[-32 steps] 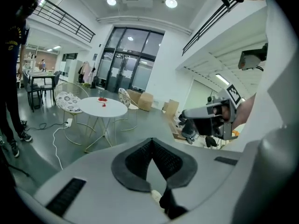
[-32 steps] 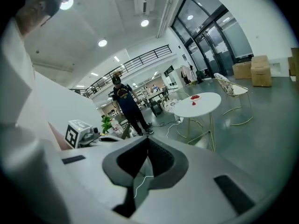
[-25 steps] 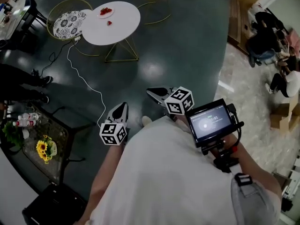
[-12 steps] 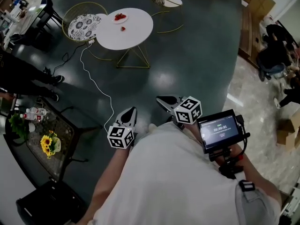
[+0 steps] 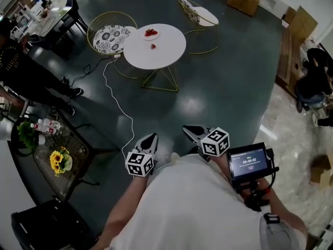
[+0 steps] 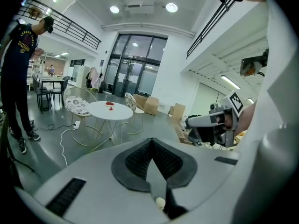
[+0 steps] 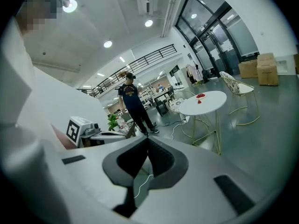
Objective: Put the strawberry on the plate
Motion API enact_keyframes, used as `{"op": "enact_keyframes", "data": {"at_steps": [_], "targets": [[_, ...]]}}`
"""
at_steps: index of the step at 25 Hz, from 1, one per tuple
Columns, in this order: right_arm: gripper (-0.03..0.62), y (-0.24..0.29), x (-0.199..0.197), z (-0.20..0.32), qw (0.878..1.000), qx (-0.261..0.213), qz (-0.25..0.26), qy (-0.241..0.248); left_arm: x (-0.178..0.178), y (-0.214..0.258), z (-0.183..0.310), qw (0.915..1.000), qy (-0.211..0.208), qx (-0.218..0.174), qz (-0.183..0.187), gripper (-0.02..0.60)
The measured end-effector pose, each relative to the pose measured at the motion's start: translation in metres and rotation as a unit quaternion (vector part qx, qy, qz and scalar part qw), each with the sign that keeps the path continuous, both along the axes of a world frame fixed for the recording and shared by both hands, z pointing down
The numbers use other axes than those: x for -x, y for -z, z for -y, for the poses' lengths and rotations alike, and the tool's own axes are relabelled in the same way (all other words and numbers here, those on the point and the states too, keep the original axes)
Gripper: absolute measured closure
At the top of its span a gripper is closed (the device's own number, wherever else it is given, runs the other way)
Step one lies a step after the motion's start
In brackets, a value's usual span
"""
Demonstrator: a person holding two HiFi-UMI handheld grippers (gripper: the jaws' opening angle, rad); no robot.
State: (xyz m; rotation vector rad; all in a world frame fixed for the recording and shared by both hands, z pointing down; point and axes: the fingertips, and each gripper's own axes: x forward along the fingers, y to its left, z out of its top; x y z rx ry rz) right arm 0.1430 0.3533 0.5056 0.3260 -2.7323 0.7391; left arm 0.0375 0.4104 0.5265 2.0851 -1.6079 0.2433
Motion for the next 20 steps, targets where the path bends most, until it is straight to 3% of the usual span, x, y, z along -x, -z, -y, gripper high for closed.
{"op": "enact_keyframes", "data": {"at_steps": [20], "targets": [[0.586, -0.002, -0.004, 0.005, 1.000, 0.007, 0.001, -0.020, -0.008, -0.002, 0.001, 0.9998, -0.019, 0.010, 0.006, 0.574]]}}
